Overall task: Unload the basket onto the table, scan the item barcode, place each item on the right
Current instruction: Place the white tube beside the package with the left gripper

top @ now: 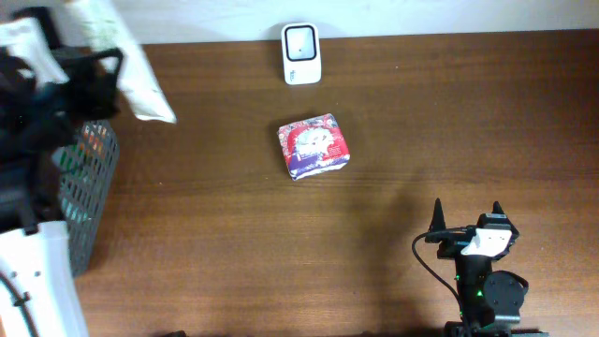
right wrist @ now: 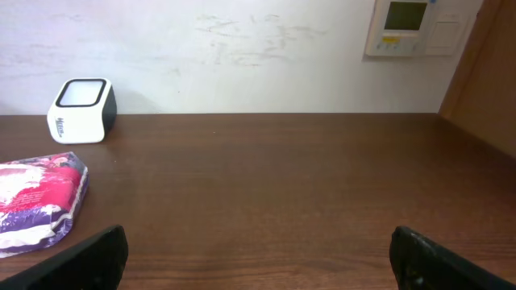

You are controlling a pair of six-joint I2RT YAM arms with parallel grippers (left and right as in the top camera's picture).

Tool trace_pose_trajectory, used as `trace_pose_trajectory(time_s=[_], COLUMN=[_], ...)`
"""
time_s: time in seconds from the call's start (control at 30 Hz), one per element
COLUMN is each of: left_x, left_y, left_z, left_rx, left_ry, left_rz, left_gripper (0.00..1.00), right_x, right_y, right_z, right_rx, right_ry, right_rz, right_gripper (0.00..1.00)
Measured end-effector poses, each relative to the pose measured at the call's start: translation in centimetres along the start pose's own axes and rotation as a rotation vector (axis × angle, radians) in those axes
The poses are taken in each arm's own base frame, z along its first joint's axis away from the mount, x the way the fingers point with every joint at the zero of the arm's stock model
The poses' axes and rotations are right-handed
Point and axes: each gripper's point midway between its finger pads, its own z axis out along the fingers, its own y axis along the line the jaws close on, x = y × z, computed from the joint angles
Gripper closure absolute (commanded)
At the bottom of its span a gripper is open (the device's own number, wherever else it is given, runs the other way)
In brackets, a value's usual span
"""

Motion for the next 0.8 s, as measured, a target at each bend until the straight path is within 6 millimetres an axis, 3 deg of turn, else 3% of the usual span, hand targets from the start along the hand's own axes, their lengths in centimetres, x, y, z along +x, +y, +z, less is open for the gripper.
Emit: trace_pose_trajectory(time_s=[0.1, 0.13, 0.27, 0.33, 0.47, 0.57, 0.67, 0.73, 0.8], left_x=[4.2, 6.9, 15.4, 21.0, 27.5, 31.9, 35.9, 38.1, 37.7], left_y=[-3.0, -3.3, -2.7, -2.3, 0.5, 2.1, 2.2, 1.9, 1.0], left_z=[3.5, 6.1, 12.5, 15.6, 18.6, 19.9, 21.0, 22.9, 24.4], left_rx=[0.006, -0.011, -0.072, -0.088, -0.208, -0.28, -0.337, -0.335, -0.295], left_ry=[0.141, 0.232, 0.505, 0.666, 0.831, 0.932, 0.998, 0.991, 0.937], left_rz=[0.046, 0.056, 0.059, 0.057, -0.026, -0.083, -0.071, -0.046, -0.022], left_gripper=[1.0, 1.0, 1.0, 1.0, 1.0, 1.0, 1.0, 1.0, 1.0], right_x=[0.0, 0.0, 0.0, 0.0, 0.0, 0.0, 0.0, 0.0, 0.0], right_y=[0.0, 0.0, 0.0, 0.0, 0.0, 0.0, 0.0, 0.0, 0.0], right_z=[0.0, 0.0, 0.0, 0.0, 0.0, 0.0, 0.0, 0.0, 0.0], right_rx=[0.0, 0.0, 0.0, 0.0, 0.0, 0.0, 0.0, 0.0, 0.0], right_ry=[0.0, 0.0, 0.0, 0.0, 0.0, 0.0, 0.0, 0.0, 0.0], right_rz=[0.0, 0.001, 0.0, 0.0, 0.001, 0.0, 0.0, 0.001, 0.0], right_gripper=[0.01, 0.01, 0.01, 0.01, 0.01, 0.01, 0.01, 0.02, 0.01])
